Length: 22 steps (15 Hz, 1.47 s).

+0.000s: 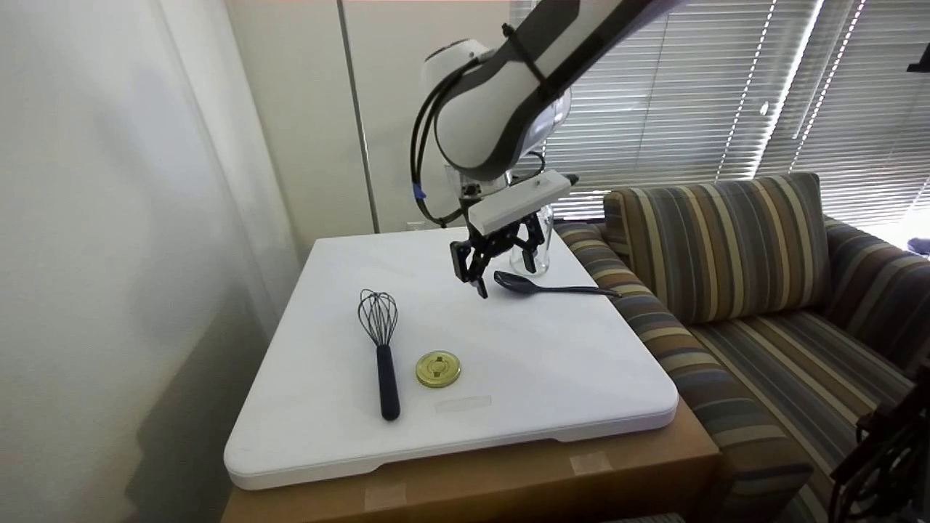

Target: Put the spoon in the glass jar

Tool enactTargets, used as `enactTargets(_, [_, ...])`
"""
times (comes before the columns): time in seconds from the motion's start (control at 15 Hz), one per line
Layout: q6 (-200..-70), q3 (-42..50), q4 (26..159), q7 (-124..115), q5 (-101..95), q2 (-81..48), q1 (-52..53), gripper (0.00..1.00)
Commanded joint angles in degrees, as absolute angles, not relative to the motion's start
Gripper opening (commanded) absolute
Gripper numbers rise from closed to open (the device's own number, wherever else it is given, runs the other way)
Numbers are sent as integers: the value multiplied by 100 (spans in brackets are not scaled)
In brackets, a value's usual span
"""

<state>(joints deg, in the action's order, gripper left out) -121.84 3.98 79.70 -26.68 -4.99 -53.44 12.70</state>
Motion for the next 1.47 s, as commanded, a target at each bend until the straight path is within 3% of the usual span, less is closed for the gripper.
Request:
enactTargets(0.0, [-12495,554,7736,-2716,-631,-5679,1327,100])
enactTargets(1.4, [-12681,661,7542,-2721,-611,-5903,1375,100])
